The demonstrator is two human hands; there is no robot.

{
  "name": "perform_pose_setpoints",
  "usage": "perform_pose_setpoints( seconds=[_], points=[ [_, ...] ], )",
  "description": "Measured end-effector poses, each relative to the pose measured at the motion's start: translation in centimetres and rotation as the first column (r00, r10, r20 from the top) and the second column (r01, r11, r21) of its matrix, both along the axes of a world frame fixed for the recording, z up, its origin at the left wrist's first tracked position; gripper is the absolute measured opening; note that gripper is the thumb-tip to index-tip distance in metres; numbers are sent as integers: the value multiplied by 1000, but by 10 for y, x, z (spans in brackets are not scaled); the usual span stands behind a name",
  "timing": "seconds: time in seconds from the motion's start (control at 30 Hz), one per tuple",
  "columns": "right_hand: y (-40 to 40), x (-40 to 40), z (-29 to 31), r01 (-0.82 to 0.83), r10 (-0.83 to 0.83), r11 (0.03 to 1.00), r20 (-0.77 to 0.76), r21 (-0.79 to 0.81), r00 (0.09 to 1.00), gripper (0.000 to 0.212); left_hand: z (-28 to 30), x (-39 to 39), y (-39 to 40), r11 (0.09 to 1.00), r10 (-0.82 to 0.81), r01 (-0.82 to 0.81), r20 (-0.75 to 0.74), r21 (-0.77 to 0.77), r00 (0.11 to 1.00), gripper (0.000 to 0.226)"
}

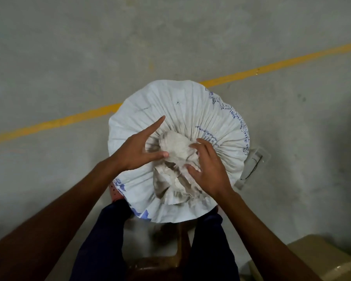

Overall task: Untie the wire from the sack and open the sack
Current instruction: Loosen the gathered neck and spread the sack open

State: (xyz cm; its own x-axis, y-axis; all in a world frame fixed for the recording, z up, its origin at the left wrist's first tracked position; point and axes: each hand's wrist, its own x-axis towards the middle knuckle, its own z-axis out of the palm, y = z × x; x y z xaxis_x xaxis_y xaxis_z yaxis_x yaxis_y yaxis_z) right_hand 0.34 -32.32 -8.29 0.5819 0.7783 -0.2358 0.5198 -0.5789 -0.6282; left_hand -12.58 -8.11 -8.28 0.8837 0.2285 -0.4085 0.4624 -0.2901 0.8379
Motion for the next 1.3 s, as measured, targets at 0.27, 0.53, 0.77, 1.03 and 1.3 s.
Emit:
perform_pose_setpoints(
  seconds=[0.27, 0.53, 0.77, 1.03, 1.3],
  points=[
    [5, 37, 4, 167, -149, 979, -148, 118, 978, 15, 3, 5, -7, 999, 5, -5, 5, -41, 1000, 109],
    [-1, 74, -15, 365, -360, 931, -210, -18, 909, 33, 7, 26, -24, 997, 62, -60, 43, -45, 997, 109],
    [-26, 103, -34, 396, -420, 902, -135, -174, 897, 53, 0, 31, -31, 989, 10, -6, -23, 147, 1000, 108],
    [-23, 95, -44, 528, -542, 818, 1, -227, 840, 43, -9, 33, -40, 793, -304, 211, 71, 571, 950, 83],
    [-14, 78, -33, 318, -295, 946, 232, -66, 927, 25, -13, 38, -18, 623, -524, 280, 125, 730, 842, 47]
  ],
)
